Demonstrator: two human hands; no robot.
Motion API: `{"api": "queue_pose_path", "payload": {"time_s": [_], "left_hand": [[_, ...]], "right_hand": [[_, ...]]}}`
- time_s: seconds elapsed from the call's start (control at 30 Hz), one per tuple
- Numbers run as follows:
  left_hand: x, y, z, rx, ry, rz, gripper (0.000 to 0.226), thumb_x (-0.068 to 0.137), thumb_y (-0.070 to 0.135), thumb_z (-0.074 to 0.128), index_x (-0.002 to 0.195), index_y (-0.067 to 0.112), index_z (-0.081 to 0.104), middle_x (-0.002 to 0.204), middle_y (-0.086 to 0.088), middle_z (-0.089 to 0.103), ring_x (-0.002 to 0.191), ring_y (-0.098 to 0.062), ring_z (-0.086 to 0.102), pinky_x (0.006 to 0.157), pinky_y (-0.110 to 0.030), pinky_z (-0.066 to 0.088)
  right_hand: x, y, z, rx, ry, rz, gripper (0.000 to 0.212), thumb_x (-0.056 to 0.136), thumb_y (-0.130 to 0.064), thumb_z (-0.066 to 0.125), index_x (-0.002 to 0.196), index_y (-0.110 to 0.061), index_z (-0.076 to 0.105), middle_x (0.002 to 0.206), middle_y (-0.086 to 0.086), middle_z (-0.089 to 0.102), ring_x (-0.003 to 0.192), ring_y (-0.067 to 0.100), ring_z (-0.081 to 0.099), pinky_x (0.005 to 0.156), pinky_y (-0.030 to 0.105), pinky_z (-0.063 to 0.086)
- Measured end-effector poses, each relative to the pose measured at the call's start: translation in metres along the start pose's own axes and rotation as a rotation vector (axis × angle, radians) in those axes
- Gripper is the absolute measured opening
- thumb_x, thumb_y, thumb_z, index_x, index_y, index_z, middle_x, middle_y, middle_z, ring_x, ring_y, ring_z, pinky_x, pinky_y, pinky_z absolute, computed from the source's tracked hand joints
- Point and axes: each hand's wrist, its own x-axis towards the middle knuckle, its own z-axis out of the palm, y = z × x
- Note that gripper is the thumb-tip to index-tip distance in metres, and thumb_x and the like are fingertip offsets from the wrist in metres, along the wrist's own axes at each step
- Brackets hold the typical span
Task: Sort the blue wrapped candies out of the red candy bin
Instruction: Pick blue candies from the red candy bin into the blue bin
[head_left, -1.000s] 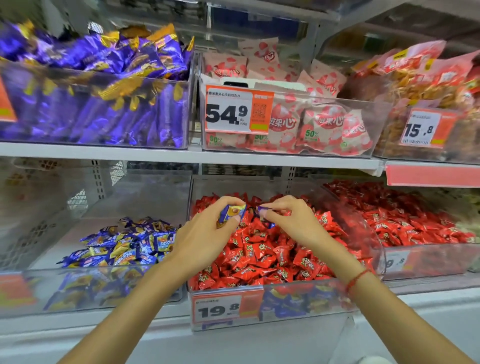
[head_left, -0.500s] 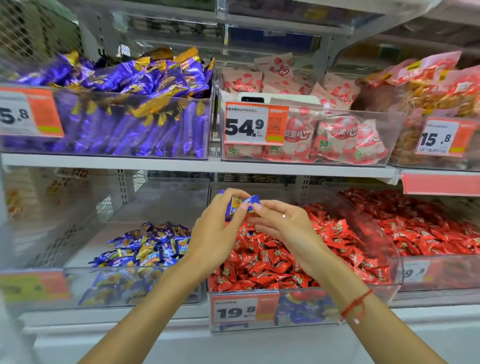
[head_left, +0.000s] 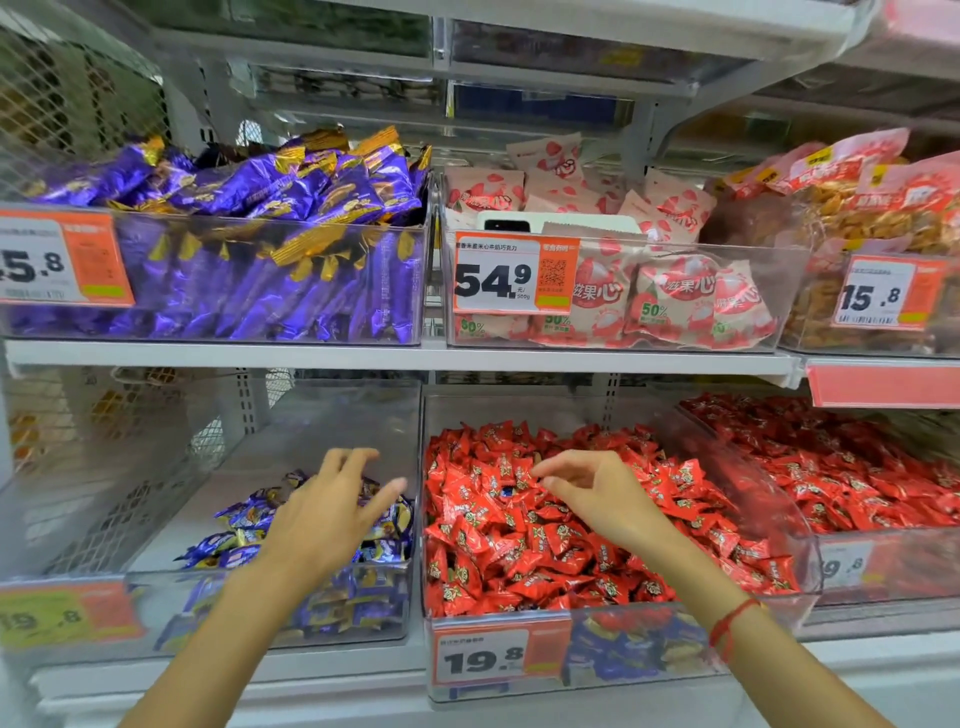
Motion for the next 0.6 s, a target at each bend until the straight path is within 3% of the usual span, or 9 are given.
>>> {"api": "queue_pose_path", "payload": {"time_s": [0.1, 0.2, 0.3, 0.33, 0.4, 0.43, 0.5, 0.53, 0.6], "left_hand": [[-0.001, 0.02, 0.0, 0.049, 0.102, 0.094, 0.057, 0.097, 0.058, 0.023, 0.143, 0.029, 0.04, 0.15, 0.003, 0.036, 0.131, -0.021, 0.043, 0.101, -0.033, 0.038], [-0.006, 0.047, -0.003, -0.036, 0.195, 0.316, 0.058, 0.095, 0.053, 0.018, 0.14, 0.031, 0.045, 0.149, 0.011, 0.038, 0.136, -0.011, 0.035, 0.11, -0.024, 0.024], [-0.006, 0.057, 0.008, 0.056, 0.102, 0.503, 0.058, 0.092, 0.05, 0.021, 0.144, 0.032, 0.042, 0.152, 0.014, 0.035, 0.141, -0.007, 0.029, 0.114, -0.022, 0.002], [-0.006, 0.058, 0.014, 0.137, 0.083, 0.56, 0.056, 0.093, 0.049, 0.023, 0.14, 0.032, 0.048, 0.148, 0.012, 0.041, 0.139, -0.009, 0.035, 0.115, -0.026, 0.001], [-0.004, 0.055, 0.023, 0.274, 0.076, 0.633, 0.051, 0.092, 0.046, 0.024, 0.115, 0.034, 0.068, 0.123, 0.012, 0.065, 0.119, -0.011, 0.058, 0.12, -0.033, 0.004], [-0.004, 0.055, 0.026, 0.296, 0.059, 0.64, 0.054, 0.092, 0.046, 0.02, 0.103, 0.033, 0.072, 0.109, 0.014, 0.07, 0.107, -0.009, 0.064, 0.121, -0.034, 0.0], [-0.006, 0.059, 0.027, 0.321, -0.001, 0.652, 0.069, 0.09, 0.049, 0.005, 0.101, 0.03, 0.07, 0.105, 0.015, 0.069, 0.101, -0.006, 0.064, 0.118, -0.032, -0.01], [-0.007, 0.062, 0.025, 0.334, -0.021, 0.659, 0.075, 0.086, 0.05, -0.002, 0.105, 0.03, 0.068, 0.11, 0.015, 0.068, 0.103, -0.006, 0.062, 0.118, -0.031, -0.006], [-0.011, 0.069, 0.02, 0.335, -0.062, 0.656, 0.076, 0.086, 0.054, -0.002, 0.11, 0.029, 0.065, 0.119, 0.015, 0.064, 0.107, -0.009, 0.059, 0.112, -0.03, 0.021]], "right_hand": [[0.012, 0.007, 0.001, -0.266, 0.055, -0.036, 0.034, 0.093, -0.003, 0.052, 0.111, -0.026, 0.069, 0.117, -0.009, 0.067, 0.107, 0.014, 0.063, 0.09, 0.024, 0.05], [0.017, 0.024, -0.013, -0.461, 0.136, 0.012, 0.047, 0.091, -0.002, 0.049, 0.132, -0.024, 0.056, 0.134, 0.0, 0.057, 0.123, 0.019, 0.053, 0.1, 0.032, 0.044], [0.009, 0.037, -0.02, -0.644, -0.117, 0.094, 0.056, 0.092, -0.013, 0.049, 0.145, -0.026, 0.038, 0.148, 0.003, 0.042, 0.135, 0.022, 0.037, 0.111, 0.035, 0.03], [0.005, 0.038, -0.021, -0.687, -0.172, 0.09, 0.053, 0.092, -0.014, 0.049, 0.144, -0.027, 0.041, 0.148, 0.002, 0.042, 0.137, 0.021, 0.034, 0.111, 0.034, 0.027], [0.001, 0.038, -0.027, -0.764, -0.187, 0.051, 0.046, 0.09, -0.014, 0.051, 0.134, -0.029, 0.053, 0.142, -0.001, 0.05, 0.134, 0.021, 0.04, 0.109, 0.032, 0.03], [0.0, 0.037, -0.032, -0.777, -0.202, 0.029, 0.046, 0.089, -0.012, 0.051, 0.13, -0.031, 0.058, 0.14, -0.002, 0.054, 0.131, 0.021, 0.044, 0.107, 0.031, 0.034], [0.001, 0.038, -0.043, -0.696, -0.307, 0.036, 0.05, 0.085, -0.002, 0.046, 0.12, -0.032, 0.066, 0.134, -0.005, 0.059, 0.123, 0.02, 0.053, 0.101, 0.03, 0.042], [0.001, 0.039, -0.048, -0.614, -0.364, 0.05, 0.053, 0.083, 0.003, 0.043, 0.11, -0.033, 0.071, 0.128, -0.007, 0.063, 0.116, 0.022, 0.059, 0.098, 0.032, 0.046], [0.001, 0.038, -0.056, -0.5, -0.368, 0.041, 0.06, 0.081, 0.006, 0.042, 0.08, -0.045, 0.073, 0.107, -0.012, 0.07, 0.099, 0.028, 0.066, 0.09, 0.041, 0.052]]}}
